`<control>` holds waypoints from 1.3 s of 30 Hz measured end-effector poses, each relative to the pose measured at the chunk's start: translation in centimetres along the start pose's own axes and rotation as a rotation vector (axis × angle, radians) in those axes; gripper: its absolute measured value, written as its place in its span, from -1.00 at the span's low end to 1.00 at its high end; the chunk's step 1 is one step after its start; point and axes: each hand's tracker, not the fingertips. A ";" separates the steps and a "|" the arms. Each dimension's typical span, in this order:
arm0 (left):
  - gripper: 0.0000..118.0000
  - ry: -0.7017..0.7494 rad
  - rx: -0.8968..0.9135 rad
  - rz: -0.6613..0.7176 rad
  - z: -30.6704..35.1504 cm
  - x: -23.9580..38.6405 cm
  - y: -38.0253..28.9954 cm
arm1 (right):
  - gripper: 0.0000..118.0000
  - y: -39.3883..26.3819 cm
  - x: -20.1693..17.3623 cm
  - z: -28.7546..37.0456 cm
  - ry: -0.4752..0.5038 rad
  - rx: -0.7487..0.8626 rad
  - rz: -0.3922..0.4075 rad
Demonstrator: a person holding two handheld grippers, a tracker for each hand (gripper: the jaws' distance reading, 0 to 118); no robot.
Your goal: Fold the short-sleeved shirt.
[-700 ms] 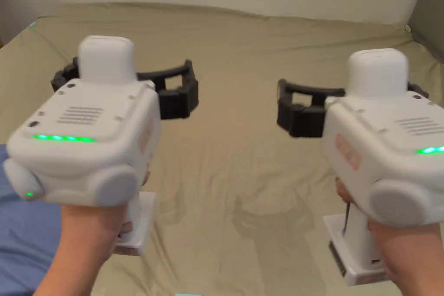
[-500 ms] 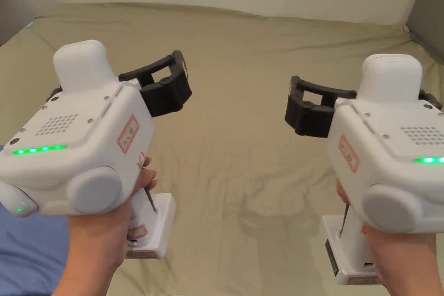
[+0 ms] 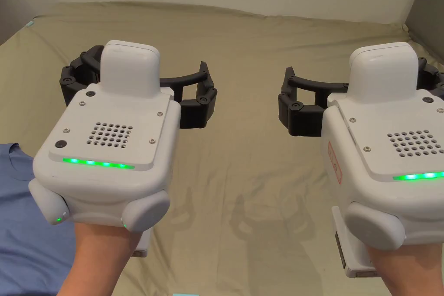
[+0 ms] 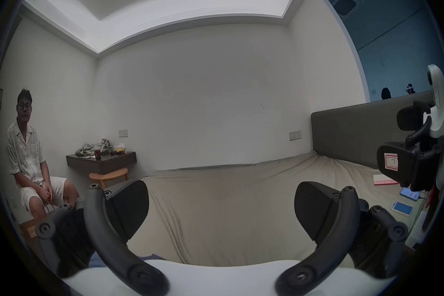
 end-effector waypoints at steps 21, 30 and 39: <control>-1.00 -0.067 -0.056 0.000 -0.1 1.3 0.2 | -1.00 -1.6 2.7 -0.6 0.028 -0.018 -0.030; -1.00 -0.096 -0.083 0.015 -0.2 1.8 -0.1 | -1.00 -1.8 3.1 -0.5 0.018 -0.018 -0.024; -1.00 -0.019 -0.067 -0.025 1.0 -0.7 0.8 | -1.00 -1.2 1.3 -1.1 0.096 0.009 -0.048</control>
